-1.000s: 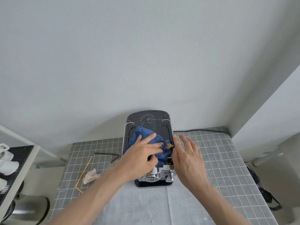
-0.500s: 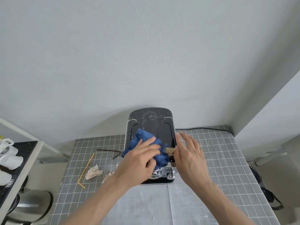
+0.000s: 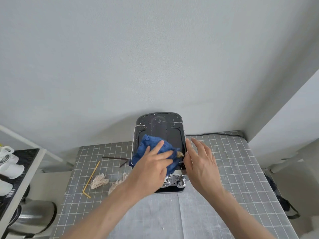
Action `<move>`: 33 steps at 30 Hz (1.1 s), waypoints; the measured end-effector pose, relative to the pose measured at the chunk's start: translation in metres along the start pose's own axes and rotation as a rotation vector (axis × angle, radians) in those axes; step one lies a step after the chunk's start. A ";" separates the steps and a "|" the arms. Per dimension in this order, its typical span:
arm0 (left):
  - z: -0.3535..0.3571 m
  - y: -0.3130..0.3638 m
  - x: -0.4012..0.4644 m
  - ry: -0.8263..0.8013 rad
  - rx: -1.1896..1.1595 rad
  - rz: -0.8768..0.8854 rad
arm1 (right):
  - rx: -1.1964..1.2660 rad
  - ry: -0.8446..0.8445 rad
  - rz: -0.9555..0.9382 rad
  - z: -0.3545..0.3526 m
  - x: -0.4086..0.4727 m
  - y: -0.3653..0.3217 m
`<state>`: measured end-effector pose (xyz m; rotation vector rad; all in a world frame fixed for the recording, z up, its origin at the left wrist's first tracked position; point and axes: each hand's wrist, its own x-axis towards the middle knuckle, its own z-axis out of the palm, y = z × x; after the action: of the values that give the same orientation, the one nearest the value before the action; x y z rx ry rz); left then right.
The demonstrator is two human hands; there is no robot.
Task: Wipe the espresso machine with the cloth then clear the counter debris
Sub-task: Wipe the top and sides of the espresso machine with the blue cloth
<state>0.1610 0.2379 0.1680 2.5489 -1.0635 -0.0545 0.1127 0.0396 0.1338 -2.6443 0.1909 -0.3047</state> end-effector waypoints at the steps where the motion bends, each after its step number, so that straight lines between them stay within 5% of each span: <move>1: 0.001 0.002 -0.007 0.009 -0.033 0.000 | 0.000 0.004 -0.004 0.000 0.000 -0.001; 5: -0.003 -0.002 -0.012 0.015 -0.124 -0.041 | 0.009 0.026 0.004 0.001 -0.001 -0.001; 8: -0.001 0.002 -0.003 -0.060 0.022 -0.093 | 0.012 0.029 0.011 0.002 -0.002 -0.002; 11: 0.004 0.005 0.019 -0.110 0.215 -0.254 | 0.026 0.028 0.024 0.001 -0.002 -0.005; 17: 0.003 -0.014 0.071 -0.075 0.108 -0.514 | 0.005 0.002 0.013 0.000 -0.001 0.000; 33: 0.004 0.043 0.030 -0.120 0.303 -0.657 | -0.022 -0.007 -0.009 0.006 0.008 0.006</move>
<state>0.1524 0.1883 0.1832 3.0969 -0.2359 -0.2360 0.1212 0.0354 0.1275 -2.6679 0.1810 -0.2977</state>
